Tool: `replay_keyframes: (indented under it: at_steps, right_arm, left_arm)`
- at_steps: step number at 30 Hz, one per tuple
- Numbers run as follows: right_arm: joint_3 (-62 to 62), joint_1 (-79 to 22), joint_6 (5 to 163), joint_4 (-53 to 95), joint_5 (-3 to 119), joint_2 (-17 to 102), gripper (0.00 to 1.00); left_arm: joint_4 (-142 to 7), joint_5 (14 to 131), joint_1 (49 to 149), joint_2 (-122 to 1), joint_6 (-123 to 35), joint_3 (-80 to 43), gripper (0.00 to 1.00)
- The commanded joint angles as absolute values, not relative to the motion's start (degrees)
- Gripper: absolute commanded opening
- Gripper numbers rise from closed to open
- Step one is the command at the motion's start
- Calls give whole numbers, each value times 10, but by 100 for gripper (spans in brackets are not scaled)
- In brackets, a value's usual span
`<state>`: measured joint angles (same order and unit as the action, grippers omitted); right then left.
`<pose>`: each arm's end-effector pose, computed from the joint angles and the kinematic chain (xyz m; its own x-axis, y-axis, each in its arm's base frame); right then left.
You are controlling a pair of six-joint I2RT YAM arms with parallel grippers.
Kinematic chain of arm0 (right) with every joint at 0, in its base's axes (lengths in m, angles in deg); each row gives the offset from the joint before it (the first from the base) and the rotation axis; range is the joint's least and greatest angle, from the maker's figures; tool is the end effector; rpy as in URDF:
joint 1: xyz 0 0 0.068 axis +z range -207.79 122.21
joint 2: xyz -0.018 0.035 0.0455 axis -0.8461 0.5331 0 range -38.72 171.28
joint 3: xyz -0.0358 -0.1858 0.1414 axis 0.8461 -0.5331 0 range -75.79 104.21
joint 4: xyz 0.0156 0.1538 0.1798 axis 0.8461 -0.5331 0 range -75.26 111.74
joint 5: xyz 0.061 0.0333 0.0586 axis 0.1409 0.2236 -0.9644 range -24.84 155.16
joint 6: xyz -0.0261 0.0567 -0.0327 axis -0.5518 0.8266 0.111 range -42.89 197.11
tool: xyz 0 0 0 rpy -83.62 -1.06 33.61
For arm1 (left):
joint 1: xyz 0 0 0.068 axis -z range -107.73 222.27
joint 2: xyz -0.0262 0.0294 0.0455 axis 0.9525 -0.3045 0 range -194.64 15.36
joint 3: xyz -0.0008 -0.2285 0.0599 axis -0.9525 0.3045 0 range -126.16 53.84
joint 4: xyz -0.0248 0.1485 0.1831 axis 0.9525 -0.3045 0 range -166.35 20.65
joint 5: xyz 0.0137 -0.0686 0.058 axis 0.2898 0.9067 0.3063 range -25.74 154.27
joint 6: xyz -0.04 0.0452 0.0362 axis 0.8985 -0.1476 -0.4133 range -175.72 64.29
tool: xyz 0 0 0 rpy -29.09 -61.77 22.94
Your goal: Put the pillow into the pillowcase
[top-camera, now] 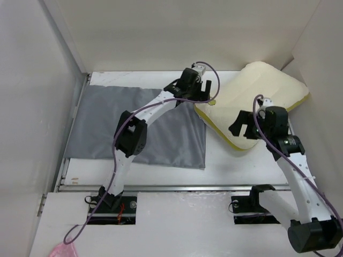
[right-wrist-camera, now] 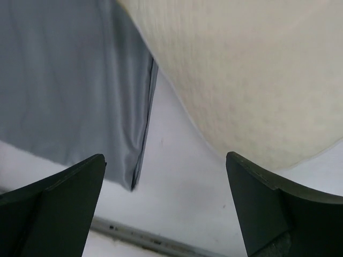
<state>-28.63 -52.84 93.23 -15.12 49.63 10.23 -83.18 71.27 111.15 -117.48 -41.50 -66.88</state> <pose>0.1913 0.0321 0.2561 -0.6787 0.2099 -0.7037 -0.1069 0.9198 0.3775 0.3989 -0.3306 0.2346 -0.5041 0.0934 -0.8586 0.6030 0.7497 -0.2725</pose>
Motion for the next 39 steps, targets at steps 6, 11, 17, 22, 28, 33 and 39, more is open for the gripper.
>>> replay_keyframes:
  at_steps: [6,11,17,22,28,33,39]
  right_arm:
    - [-130,-505,871,-60,640,230,100]
    - [-72,-473,820,-21,589,385,100]
    - [-48,-439,768,19,660,542,100]
    - [-2,-439,807,-3,705,645,18]
    - [-28,-505,866,79,682,504,0]
    - [37,-523,871,44,675,470,0]
    - [75,-557,899,22,653,475,0]
  left_arm:
    - [-790,652,1109,-914,-430,-385,98]
    - [-752,688,1141,-848,-400,-261,98]
    - [-771,688,1160,-885,-395,-278,96]
    - [-811,676,1166,-948,-395,-360,95]
    - [-849,656,1171,-1024,-405,-442,90]
    - [-864,634,1171,-1069,-405,-493,87]
    - [-880,628,1171,-1123,-395,-529,82]
